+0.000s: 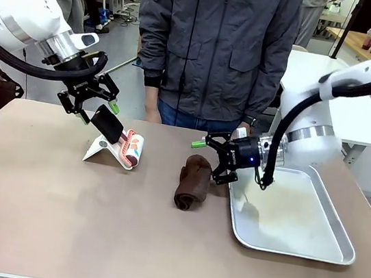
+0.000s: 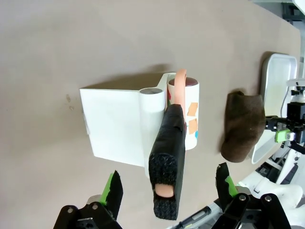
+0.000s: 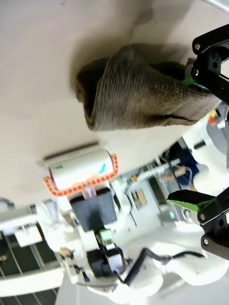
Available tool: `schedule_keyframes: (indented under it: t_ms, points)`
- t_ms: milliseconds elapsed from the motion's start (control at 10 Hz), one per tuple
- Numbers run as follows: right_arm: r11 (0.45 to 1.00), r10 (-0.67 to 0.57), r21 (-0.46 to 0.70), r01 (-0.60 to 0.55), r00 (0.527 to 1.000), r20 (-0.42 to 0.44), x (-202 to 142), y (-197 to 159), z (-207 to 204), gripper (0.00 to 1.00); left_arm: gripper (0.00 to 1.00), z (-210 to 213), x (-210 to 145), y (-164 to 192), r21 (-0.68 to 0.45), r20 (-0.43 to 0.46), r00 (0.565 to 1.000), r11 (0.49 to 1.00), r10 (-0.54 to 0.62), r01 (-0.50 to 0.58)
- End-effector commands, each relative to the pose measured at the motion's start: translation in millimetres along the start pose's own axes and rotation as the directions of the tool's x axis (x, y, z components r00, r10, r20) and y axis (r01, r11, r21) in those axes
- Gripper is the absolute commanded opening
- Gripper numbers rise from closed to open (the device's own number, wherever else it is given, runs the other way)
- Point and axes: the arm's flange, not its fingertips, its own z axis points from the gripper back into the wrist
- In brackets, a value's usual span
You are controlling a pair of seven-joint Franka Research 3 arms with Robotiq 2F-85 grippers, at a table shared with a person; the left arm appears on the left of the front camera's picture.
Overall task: Clean the surface of the table.
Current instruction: Return the Lint Roller and towel to their original positions.
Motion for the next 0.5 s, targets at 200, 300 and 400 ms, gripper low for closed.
schedule_keyframes:
  t_ms: [200, 300, 400]
  points:
    - [0.961, 0.053, -0.276, -0.020, 0.992, 0.115, -11.7, 48.7, 0.4, 1.00, 1.00, 28.4, -35.3, 18.4, 0.002, 0.015, 0.999, 0.999, -0.037, 0.037]
    - [0.949, 0.074, -0.314, -0.030, 0.989, 0.130, -16.7, 56.3, 2.5, 1.00, 1.00, 36.8, -46.8, 22.8, -0.003, 0.027, 0.999, 0.999, -0.045, 0.045]
    - [0.938, 0.084, -0.345, -0.032, 0.987, 0.134, -21.8, 62.4, -0.7, 1.00, 1.00, 45.6, -60.3, 26.4, -0.030, 0.027, 0.997, 0.997, -0.066, 0.067]
